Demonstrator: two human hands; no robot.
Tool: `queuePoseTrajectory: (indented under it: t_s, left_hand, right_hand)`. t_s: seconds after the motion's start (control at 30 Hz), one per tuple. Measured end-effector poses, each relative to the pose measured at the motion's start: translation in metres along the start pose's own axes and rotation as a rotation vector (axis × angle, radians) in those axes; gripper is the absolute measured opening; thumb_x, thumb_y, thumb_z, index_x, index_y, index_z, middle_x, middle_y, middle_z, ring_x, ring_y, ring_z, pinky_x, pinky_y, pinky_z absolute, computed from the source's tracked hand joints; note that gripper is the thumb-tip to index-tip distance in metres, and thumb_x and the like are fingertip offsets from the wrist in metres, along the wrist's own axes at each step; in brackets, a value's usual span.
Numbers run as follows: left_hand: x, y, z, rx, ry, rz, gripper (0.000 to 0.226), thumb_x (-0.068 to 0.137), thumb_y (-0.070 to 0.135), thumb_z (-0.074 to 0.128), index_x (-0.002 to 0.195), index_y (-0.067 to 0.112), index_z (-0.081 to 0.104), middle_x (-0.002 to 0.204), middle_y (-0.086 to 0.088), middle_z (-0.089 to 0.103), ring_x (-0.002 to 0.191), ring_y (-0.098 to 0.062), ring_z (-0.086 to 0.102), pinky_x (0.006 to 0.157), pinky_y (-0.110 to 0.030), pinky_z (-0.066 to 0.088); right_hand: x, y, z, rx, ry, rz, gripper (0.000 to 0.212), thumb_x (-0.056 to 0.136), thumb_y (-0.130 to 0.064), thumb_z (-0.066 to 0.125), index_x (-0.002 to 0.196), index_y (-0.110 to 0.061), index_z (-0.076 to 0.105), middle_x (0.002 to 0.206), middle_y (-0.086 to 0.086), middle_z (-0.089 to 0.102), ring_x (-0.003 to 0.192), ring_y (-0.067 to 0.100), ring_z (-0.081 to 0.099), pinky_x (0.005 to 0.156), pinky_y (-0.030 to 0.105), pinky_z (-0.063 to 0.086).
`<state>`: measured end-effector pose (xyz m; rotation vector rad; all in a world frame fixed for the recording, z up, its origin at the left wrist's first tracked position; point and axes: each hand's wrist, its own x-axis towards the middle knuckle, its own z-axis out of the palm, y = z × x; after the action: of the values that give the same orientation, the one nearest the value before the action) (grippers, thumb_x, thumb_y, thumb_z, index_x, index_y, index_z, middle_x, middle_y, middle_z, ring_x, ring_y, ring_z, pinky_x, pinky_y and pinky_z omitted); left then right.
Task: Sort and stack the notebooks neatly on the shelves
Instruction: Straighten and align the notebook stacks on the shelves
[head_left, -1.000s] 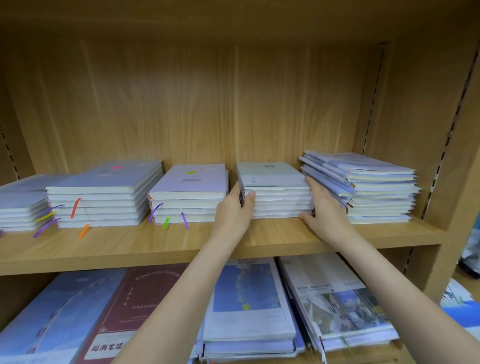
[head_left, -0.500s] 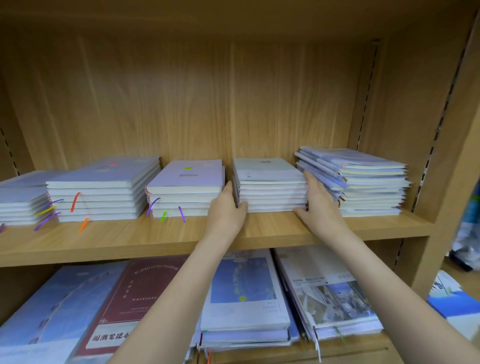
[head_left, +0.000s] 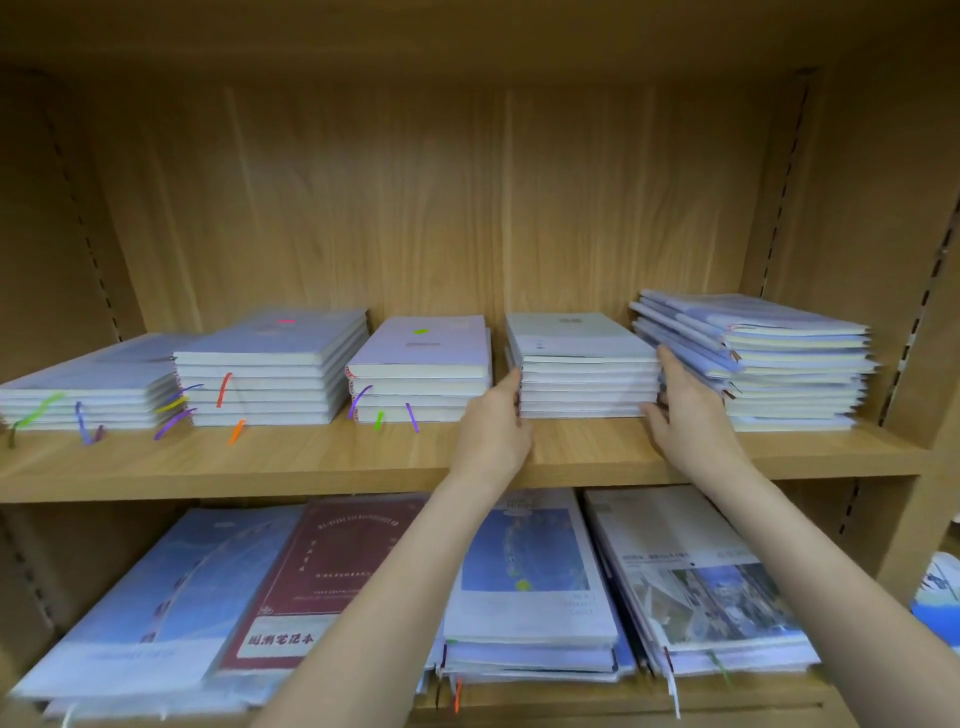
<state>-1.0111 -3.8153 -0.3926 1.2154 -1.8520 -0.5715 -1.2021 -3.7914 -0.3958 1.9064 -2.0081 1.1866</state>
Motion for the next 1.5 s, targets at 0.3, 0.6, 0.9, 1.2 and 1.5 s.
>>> queuePoseTrajectory:
  t_s: [0.3,0.6,0.9,1.2,1.5]
  left_hand:
    - [-0.021,0.012,-0.013,-0.149,0.233,0.054,0.044,0.086,-0.008,0.040,0.126,0.001,0.053,0.118,-0.012,0.063,0.110,-0.023,0.059,0.084,-0.014,0.036]
    - [-0.011,0.076,0.058,-0.237,0.075,0.254,0.045,0.087,-0.002,0.045,0.132,0.005,0.049,0.123,-0.011,0.061,0.116,-0.020,0.057,0.101,-0.029,0.042]
    - [0.025,0.093,0.121,0.104,-0.274,0.117,0.082,0.085,0.022,0.066,0.147,0.013,0.013,0.139,-0.011,0.044,0.124,-0.029,0.045,0.094,-0.031,0.038]
    - [0.032,0.076,0.130,0.114,-0.081,0.152,0.058,0.091,0.005,0.052,0.143,0.014,0.028,0.115,-0.010,0.059,0.103,-0.025,0.056,0.073,-0.022,0.036]
    - [0.037,0.084,0.124,0.023,-0.240,0.102,0.087,0.085,0.007,0.057,0.150,0.021,0.000,0.122,-0.006,0.056,0.110,-0.026,0.054,0.089,-0.029,0.042]
  right_hand:
    - [-0.026,-0.005,-0.017,0.093,0.006,-0.082,0.067,0.090,0.003,0.053,0.147,-0.007,0.019,0.145,0.013,0.038,0.133,0.028,0.038,0.107,0.033,0.029]
    - [-0.038,0.057,-0.104,0.087,0.245,0.044,0.059,0.090,0.001,0.054,0.143,-0.008,0.030,0.139,0.011,0.045,0.124,0.022,0.047,0.098,0.029,0.041]
    - [-0.005,0.100,-0.110,0.065,-0.031,0.306,0.098,0.078,-0.008,0.072,0.150,-0.012,0.005,0.146,0.016,0.026,0.132,0.030,0.032,0.106,0.033,0.028]
    - [-0.002,0.113,-0.087,0.169,0.074,0.263,0.103,0.075,-0.011,0.076,0.149,-0.010,0.003,0.140,0.013,0.019,0.126,0.026,0.036,0.108,0.030,0.031]
    - [0.015,0.113,-0.084,0.574,0.029,0.404,0.104,0.075,0.000,0.074,0.150,-0.020,0.005,0.133,-0.001,0.043,0.119,0.016,0.044,0.097,0.029,0.037]
